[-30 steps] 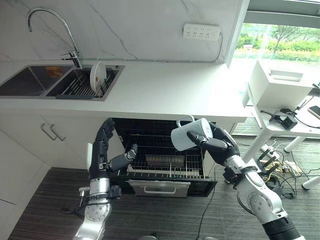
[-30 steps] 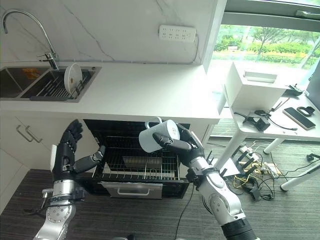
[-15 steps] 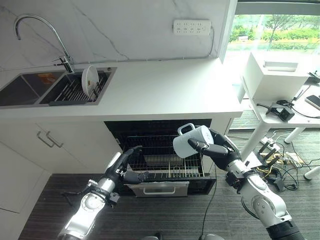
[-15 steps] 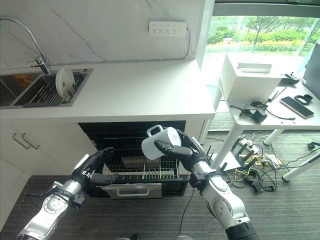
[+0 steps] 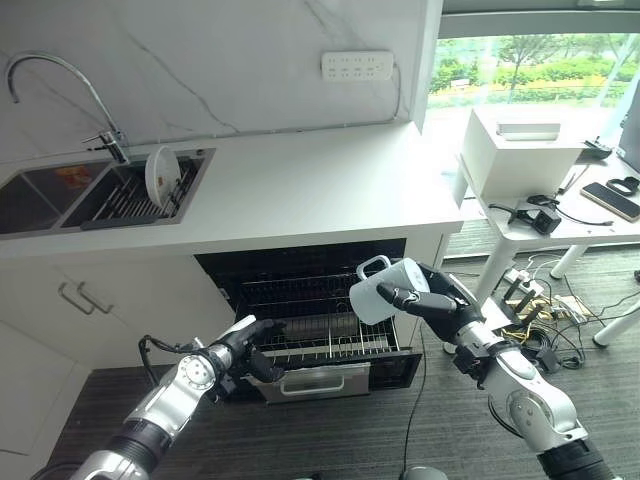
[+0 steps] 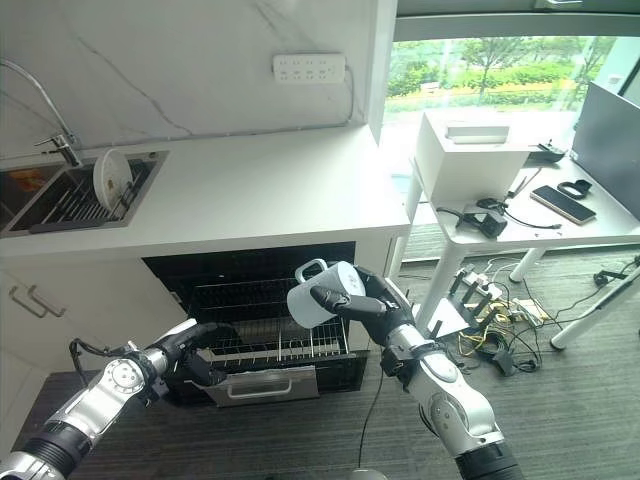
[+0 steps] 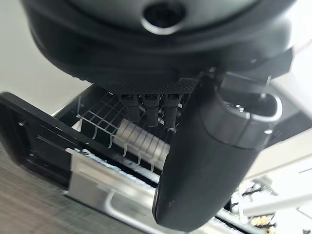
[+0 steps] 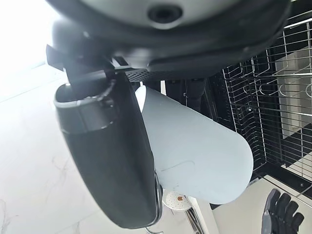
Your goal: Place the dishes in the dishwasher.
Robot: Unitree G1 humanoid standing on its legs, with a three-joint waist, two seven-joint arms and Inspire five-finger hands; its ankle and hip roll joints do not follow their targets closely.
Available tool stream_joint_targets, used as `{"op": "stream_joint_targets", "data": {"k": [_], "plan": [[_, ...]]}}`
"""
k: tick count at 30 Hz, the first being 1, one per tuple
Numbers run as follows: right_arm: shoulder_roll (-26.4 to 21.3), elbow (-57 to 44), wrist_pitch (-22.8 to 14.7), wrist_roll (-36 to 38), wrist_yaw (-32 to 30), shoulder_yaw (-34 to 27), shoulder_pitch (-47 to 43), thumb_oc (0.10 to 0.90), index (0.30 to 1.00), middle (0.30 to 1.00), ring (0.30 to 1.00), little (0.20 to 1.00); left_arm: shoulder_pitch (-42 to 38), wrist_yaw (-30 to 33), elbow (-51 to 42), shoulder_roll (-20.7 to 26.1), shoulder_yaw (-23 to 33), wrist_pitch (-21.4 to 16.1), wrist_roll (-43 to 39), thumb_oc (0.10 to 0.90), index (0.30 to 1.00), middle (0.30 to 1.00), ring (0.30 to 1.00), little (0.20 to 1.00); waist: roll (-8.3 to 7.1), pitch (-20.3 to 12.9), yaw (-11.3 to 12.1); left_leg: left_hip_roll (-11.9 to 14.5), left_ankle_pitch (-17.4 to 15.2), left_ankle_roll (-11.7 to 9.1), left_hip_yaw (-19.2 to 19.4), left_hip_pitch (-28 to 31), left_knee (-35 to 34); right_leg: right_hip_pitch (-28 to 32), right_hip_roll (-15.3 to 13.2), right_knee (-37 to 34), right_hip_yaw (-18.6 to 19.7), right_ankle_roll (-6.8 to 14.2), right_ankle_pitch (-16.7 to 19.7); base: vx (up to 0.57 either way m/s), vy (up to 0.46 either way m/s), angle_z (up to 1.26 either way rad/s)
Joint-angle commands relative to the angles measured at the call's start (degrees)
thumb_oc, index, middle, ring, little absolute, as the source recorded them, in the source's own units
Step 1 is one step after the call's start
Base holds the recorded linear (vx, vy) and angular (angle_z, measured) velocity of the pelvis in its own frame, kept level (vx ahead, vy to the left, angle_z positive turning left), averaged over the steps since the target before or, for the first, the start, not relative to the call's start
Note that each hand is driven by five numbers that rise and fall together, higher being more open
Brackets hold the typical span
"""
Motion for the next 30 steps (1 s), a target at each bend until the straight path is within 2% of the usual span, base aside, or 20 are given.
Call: {"op": "stream_joint_targets", "data": {"k": [1,3,6,8,10,15,18,24,27,29,30], "plan": [[0.2,-3.8,-4.7,2.0,3.9,-0.7,-6.3,0.400,0.300,0.300,0.300,0.300,-6.2,-3.0,2.2,1.3,-0.8,-0.1,2.4,0.800,0.900,0.900,0.900,0.900,0.19,-4.1,0.0,3.0,-6.7,0.3,4.2,0.6,5.4,0.9,0.0,-4.3,2.0,0.6,3.5,0.01,0.005,-0.06],[0.3,-3.7,-4.5,1.9,4.1,-0.7,-6.3,0.400,0.300,0.300,0.300,0.300,-6.6,-4.1,3.8,0.6,-1.5,0.0,3.3,0.800,0.900,0.900,0.900,0.900,0.19,-4.1,-0.2,3.0,-6.7,0.3,4.4,0.7,5.4,0.9,0.0,-4.3,2.1,0.6,3.5,0.02,0.003,-0.05],[0.5,-4.1,-3.8,1.7,4.2,-0.5,-6.2,0.400,0.300,0.300,0.300,0.300,-6.4,-9.4,7.6,-1.4,-3.0,1.0,6.5,0.800,0.900,0.900,0.900,0.900,0.15,-4.3,-0.7,3.0,-6.9,0.4,4.8,0.9,5.4,0.9,0.2,-4.3,2.5,0.7,3.5,0.03,0.003,-0.09],[0.6,-4.5,-3.3,1.8,4.2,-0.6,-6.2,0.400,0.300,0.300,0.300,0.300,-5.4,-16.4,9.4,-2.9,-4.3,4.2,8.2,0.800,0.900,0.900,0.900,0.900,0.23,-4.2,-1.0,3.0,-6.9,0.5,5.0,1.0,5.4,0.8,0.3,-4.3,2.8,0.8,3.4,0.03,0.002,-0.11],[1.0,-5.0,-3.0,1.3,4.6,-0.7,-5.7,0.400,0.300,0.300,0.300,0.300,-3.4,-24.8,10.4,-4.7,-5.5,9.1,9.3,0.800,0.900,0.900,0.900,0.900,0.31,-4.0,-1.4,3.0,-7.0,0.7,5.3,1.1,5.4,0.7,0.4,-4.3,3.0,0.8,3.3,0.01,-0.001,-0.10],[1.6,-5.5,-2.7,0.5,4.2,-0.1,-5.7,0.400,0.300,0.300,0.300,0.300,-0.4,-37.3,11.0,-5.6,-8.3,13.6,15.9,0.800,0.900,0.900,0.900,0.900,0.60,-3.8,-1.6,3.0,-7.4,0.8,5.8,1.3,5.4,0.8,0.6,-4.3,3.2,0.8,2.9,0.00,0.003,-0.01],[1.5,-5.2,-2.4,0.6,3.9,0.0,-6.6,0.400,0.300,0.300,0.300,0.300,0.8,-50.7,7.0,-4.1,-10.9,16.8,18.0,0.800,0.900,0.900,0.900,0.900,0.84,-3.5,-1.6,3.0,-7.7,0.9,6.2,1.4,5.4,0.8,0.5,-4.3,3.0,0.9,2.8,0.01,0.016,-0.05],[0.6,-5.4,-2.7,0.9,3.5,-0.5,-6.4,0.400,0.300,0.300,0.300,0.300,2.0,-66.0,-3.9,-1.1,-11.4,19.5,17.9,0.800,0.900,0.900,0.900,0.900,1.02,-3.0,-1.0,2.6,-7.9,1.0,5.9,1.4,5.4,0.9,0.3,-4.3,2.5,1.0,2.9,0.00,0.002,-0.03],[0.4,-5.1,-3.1,0.9,3.5,-0.6,-6.3,0.400,0.300,0.300,0.300,0.300,2.9,-70.7,-8.0,0.1,-11.5,19.9,19.5,0.800,0.900,0.900,0.900,0.900,1.07,-2.8,-0.6,2.6,-7.9,1.0,5.7,1.3,5.4,1.0,0.1,-4.3,2.1,1.0,2.9,-0.01,-0.002,0.04],[0.6,-4.8,-3.3,0.6,3.7,-0.7,-6.3,0.400,0.300,0.300,0.300,0.300,3.4,-69.1,-9.2,0.2,-11.1,20.4,19.2,0.800,0.900,0.900,0.900,0.900,1.03,-2.8,-0.5,2.6,-7.9,1.0,5.6,1.2,5.4,1.0,0.1,-4.3,2.1,0.9,2.9,-0.01,-0.006,0.07],[0.5,-4.8,-3.4,0.6,3.5,-0.6,-6.3,0.400,0.300,0.300,0.300,0.300,3.6,-64.5,-10.1,0.5,-10.5,20.4,17.0,0.800,0.900,0.900,0.900,0.900,1.04,-2.8,-0.3,2.6,-7.8,0.9,5.6,1.2,5.4,1.1,0.1,-4.3,2.0,0.9,2.9,-0.01,-0.008,0.08]]}}
